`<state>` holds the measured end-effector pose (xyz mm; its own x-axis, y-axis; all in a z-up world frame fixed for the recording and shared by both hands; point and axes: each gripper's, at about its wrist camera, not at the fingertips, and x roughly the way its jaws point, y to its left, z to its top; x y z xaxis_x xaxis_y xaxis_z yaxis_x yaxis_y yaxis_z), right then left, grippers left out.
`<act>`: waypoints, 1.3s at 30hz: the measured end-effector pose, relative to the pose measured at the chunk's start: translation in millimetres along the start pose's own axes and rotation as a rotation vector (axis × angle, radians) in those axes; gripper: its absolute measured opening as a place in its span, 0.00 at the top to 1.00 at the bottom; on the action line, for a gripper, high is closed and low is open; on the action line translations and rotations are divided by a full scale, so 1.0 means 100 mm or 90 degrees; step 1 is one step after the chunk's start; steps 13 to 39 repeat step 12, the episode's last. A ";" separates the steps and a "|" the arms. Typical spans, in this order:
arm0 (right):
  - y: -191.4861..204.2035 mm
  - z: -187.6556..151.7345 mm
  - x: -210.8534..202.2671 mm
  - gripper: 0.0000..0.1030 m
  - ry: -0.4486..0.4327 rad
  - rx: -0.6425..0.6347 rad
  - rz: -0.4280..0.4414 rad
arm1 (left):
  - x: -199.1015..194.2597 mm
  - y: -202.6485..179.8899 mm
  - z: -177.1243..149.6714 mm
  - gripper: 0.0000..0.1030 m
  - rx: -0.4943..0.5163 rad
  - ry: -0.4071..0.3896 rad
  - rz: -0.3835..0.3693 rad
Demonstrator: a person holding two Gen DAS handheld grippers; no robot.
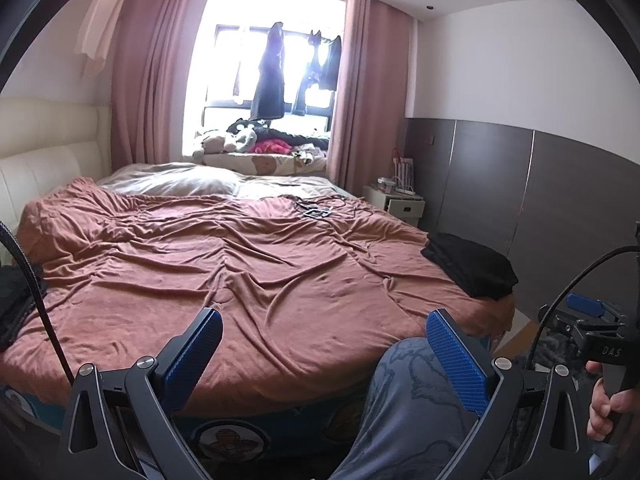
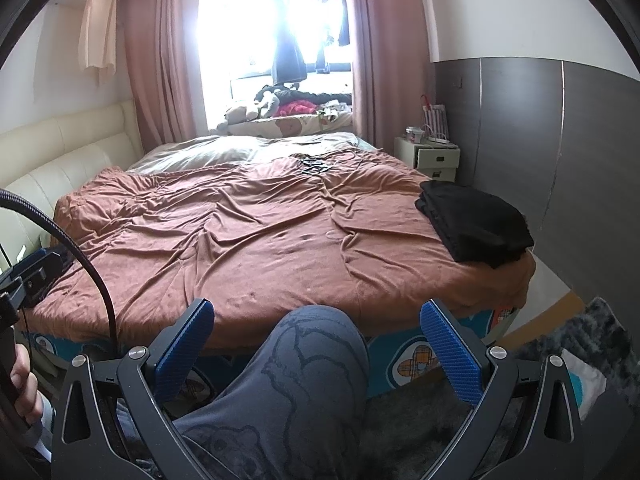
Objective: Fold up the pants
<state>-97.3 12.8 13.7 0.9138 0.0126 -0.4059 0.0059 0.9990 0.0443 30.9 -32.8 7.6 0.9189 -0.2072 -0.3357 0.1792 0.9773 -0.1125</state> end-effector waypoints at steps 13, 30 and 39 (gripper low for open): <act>0.05 0.03 0.06 0.00 0.007 -0.005 0.007 | -0.09 0.06 0.00 0.00 0.011 -0.019 0.010; 0.05 0.03 0.06 0.00 0.007 -0.005 0.007 | -0.09 0.06 0.00 0.00 0.011 -0.019 0.010; 0.05 0.03 0.06 0.00 0.007 -0.005 0.007 | -0.09 0.06 0.00 0.00 0.011 -0.019 0.010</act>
